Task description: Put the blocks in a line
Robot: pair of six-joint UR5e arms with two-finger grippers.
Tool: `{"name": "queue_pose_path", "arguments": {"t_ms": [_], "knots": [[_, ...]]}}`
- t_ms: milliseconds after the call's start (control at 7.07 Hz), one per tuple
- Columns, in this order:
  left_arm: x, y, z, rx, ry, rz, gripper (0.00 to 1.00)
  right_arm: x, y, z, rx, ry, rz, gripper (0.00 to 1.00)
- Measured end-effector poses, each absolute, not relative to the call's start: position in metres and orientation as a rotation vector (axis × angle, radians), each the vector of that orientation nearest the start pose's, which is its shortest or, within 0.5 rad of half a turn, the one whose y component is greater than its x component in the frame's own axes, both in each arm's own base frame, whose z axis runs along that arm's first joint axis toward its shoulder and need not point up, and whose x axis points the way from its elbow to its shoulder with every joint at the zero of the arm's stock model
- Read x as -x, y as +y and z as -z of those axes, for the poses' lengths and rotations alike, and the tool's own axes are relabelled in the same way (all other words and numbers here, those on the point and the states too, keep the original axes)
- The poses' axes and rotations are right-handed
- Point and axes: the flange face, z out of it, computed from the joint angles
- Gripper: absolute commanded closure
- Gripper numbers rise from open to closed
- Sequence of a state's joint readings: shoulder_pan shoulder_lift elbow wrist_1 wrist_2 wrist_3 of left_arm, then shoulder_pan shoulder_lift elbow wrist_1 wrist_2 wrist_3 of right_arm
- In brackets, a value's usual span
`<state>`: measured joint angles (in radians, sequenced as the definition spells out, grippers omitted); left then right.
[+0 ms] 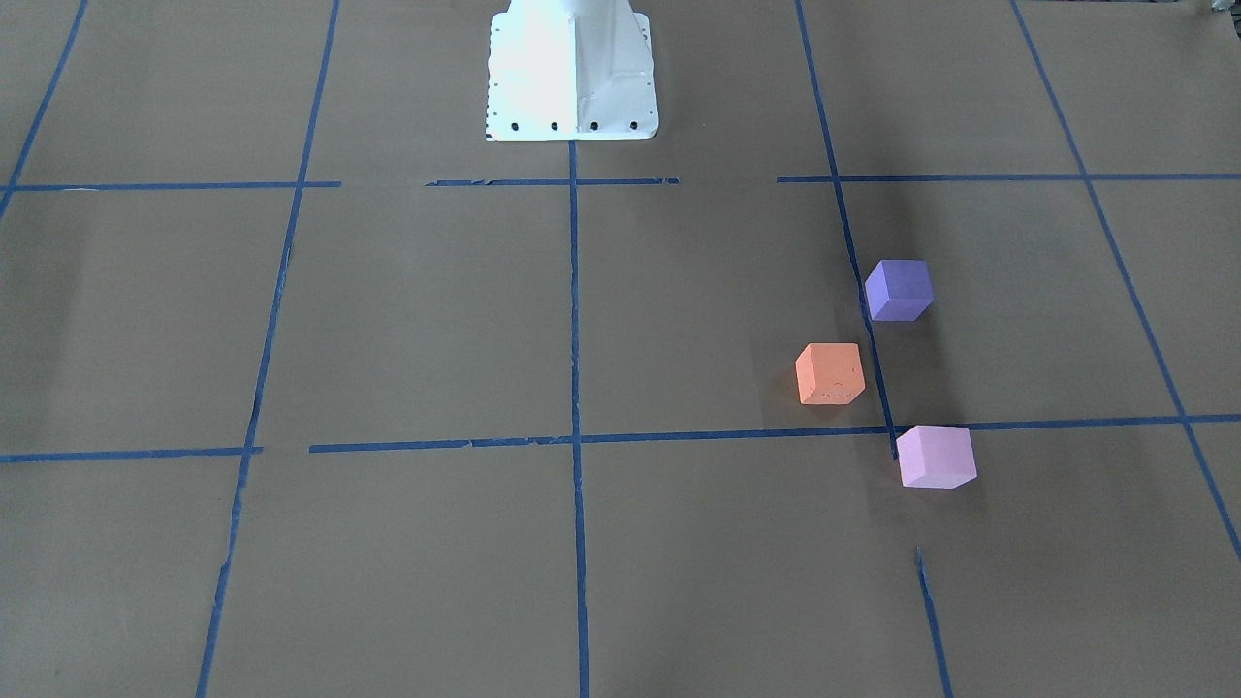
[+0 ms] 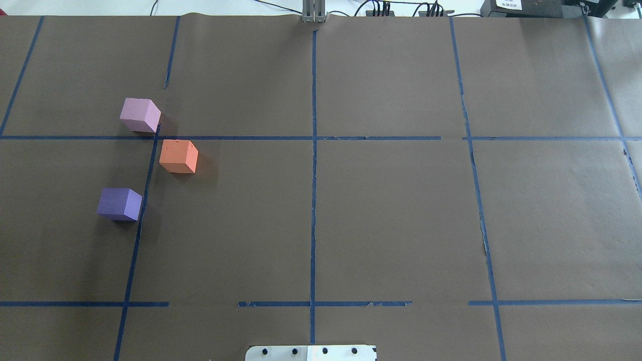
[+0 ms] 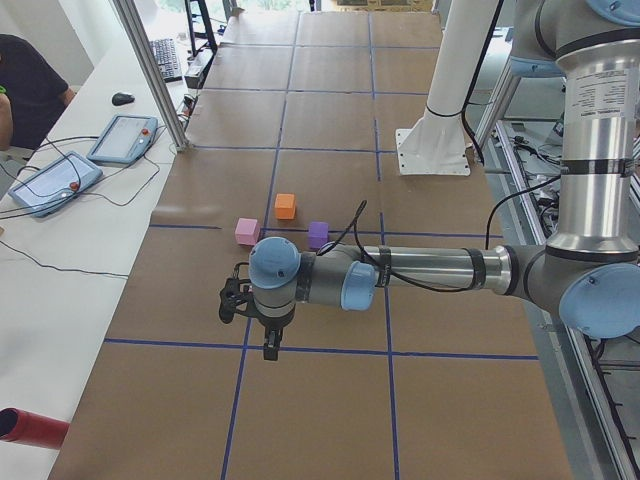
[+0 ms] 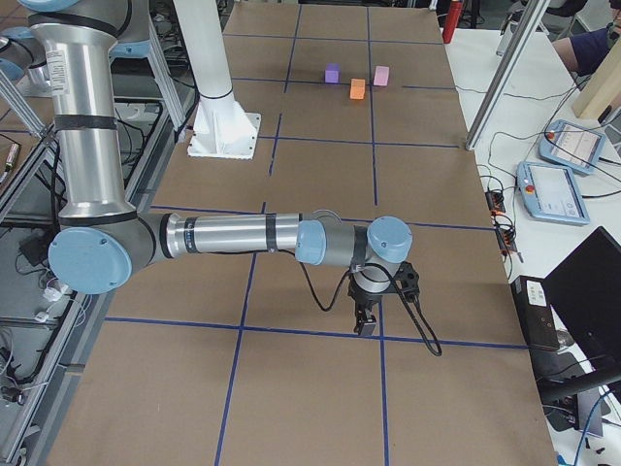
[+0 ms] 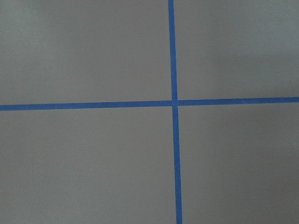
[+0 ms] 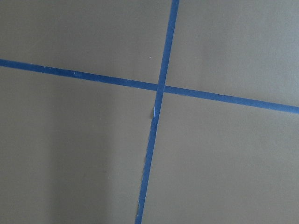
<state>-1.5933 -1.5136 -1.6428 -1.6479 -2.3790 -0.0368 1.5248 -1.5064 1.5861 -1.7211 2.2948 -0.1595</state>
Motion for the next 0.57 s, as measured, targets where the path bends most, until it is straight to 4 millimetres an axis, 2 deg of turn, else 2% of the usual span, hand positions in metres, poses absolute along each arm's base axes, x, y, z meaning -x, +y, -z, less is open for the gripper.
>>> {"name": "queue_pose_path", "arguments": {"t_ms": [566], "knots": [[0.0711, -0.4680, -0.6442, -0.051, 0.796, 0.026, 0.00, -0.0437, -0.5151, -0.6368, 0.026, -0.727, 0.171, 0.00]]}}
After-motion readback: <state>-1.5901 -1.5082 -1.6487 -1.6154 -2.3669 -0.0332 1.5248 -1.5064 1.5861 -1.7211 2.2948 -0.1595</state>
